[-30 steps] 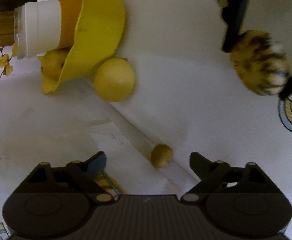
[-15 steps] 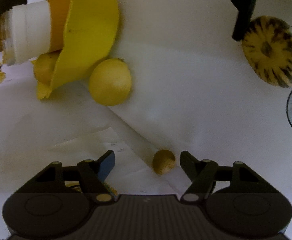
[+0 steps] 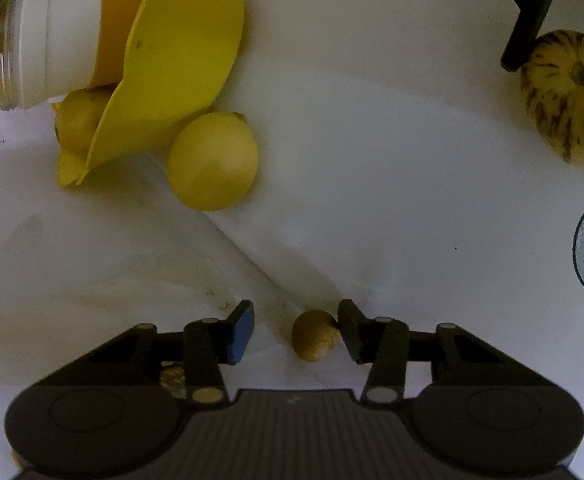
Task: Organize fruits
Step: 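Grasp the small brown fruit with the left tool while the right tool holds the striped melon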
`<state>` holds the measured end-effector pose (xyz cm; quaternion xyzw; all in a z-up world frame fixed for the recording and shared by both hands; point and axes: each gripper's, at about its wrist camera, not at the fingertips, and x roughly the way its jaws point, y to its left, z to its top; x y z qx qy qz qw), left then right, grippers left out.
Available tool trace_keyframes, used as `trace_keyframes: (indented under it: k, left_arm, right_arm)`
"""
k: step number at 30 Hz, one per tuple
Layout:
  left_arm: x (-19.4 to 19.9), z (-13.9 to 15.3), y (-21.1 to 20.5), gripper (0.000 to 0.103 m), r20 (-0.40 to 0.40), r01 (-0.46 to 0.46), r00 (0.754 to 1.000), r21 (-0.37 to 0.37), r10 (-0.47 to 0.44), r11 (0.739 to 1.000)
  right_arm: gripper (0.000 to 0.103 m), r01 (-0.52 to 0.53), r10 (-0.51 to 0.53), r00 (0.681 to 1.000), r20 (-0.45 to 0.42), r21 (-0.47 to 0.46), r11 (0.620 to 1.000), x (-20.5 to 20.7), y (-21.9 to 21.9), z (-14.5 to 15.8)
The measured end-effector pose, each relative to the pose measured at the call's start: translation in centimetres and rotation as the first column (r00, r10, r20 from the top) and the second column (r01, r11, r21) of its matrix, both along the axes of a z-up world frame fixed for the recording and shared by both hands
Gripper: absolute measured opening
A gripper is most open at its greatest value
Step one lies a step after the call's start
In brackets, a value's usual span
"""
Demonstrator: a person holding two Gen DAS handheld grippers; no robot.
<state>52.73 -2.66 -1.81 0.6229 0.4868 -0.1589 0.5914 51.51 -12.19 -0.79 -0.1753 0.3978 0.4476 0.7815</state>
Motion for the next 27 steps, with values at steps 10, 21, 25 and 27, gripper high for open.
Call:
trace_keyframes:
  k: [10, 21, 25, 27]
  left_arm:
    - [0.1, -0.2, -0.2, 0.054, -0.022, 0.020, 1.000, 0.039, -0.020, 0.999]
    - [0.5, -1.3, -0.8, 0.069, -0.058, 0.049, 0.997, 0.083, -0.044, 0.995]
    - [0.5, -1.3, -1.1, 0.067, -0.060, 0.054, 0.997, 0.090, -0.048, 0.994]
    - [0.6, -1.3, -1.2, 0.062, -0.053, 0.060, 0.997, 0.101, -0.055, 0.993]
  right_arm:
    - [0.056, 0.006, -0.006, 1.000, -0.003, 0.007, 1.000, 0.0, -0.7, 0.1]
    - [0.056, 0.012, -0.012, 1.000, -0.007, 0.010, 1.000, 0.0, -0.9, 0.1]
    - [0.056, 0.010, -0.010, 1.000, -0.010, 0.011, 1.000, -0.1, -1.1, 0.0]
    - [0.056, 0.011, -0.011, 1.000, -0.012, 0.012, 1.000, -0.1, -1.2, 0.1]
